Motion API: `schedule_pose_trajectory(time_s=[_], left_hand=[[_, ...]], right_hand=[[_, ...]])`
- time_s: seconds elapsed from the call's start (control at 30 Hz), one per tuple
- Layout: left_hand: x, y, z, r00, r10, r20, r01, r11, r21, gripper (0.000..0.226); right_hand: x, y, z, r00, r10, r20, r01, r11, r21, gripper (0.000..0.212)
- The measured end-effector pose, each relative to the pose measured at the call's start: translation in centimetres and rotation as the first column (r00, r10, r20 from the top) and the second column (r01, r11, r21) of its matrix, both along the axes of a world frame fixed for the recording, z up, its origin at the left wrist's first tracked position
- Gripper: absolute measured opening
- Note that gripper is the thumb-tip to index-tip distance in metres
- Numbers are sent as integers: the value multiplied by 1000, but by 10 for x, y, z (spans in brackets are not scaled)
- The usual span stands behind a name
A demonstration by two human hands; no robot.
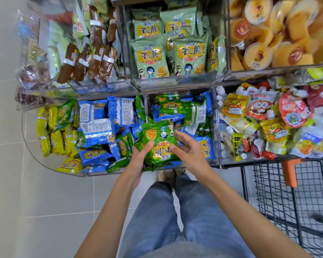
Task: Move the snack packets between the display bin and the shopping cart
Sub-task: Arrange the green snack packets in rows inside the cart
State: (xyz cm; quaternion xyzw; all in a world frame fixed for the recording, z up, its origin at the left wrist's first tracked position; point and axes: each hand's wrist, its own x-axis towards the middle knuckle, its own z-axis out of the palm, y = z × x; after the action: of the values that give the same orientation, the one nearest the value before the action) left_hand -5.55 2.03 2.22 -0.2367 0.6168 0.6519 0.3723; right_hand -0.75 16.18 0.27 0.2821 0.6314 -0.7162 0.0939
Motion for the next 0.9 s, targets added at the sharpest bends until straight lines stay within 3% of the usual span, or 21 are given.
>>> schedule_pose_trajectory(time_s=[0.1,0.23,0.33,0.37,0.43,0.5,0.57,0.7,0.8,0.9], left_hand=[[0,5,0,999,-25,28,26,999,-25,160],[3,7,-3,998,44,38,-43,999,-25,102],[6,7,-3,991,109,82,-110,994,4,107],[5,8,-2,989,118,87,-118,993,3,109],[3,11,-2,988,121,99,-122,993,0,106],[-1,14,-3,984,144,106,-144,990,-2,102],[-4,15,-5,977,180,115,-180,984,-8,106],[-6,14,-11,976,190,107,-191,982,-3,107],[-4,13,-15,977,183,110,-185,983,5,126],[-3,12,-15,980,161,117,-161,987,-11,131]], right_hand=[[-2,6,1,999,34,-17,-35,999,-36,49],[-6,17,0,991,131,14,-130,989,-65,44],[-15,29,-2,995,74,71,-63,987,-151,19],[-21,34,-7,991,-34,126,49,991,-121,16],[-32,44,-22,942,-262,209,237,962,137,30],[-46,50,-38,924,-320,210,199,870,451,58],[-60,53,-53,935,-267,232,60,767,639,80],[-85,53,-75,891,-291,349,-65,679,732,100],[-93,52,-85,871,-342,353,-27,685,728,97],[-90,52,-88,880,-364,306,34,690,723,93]])
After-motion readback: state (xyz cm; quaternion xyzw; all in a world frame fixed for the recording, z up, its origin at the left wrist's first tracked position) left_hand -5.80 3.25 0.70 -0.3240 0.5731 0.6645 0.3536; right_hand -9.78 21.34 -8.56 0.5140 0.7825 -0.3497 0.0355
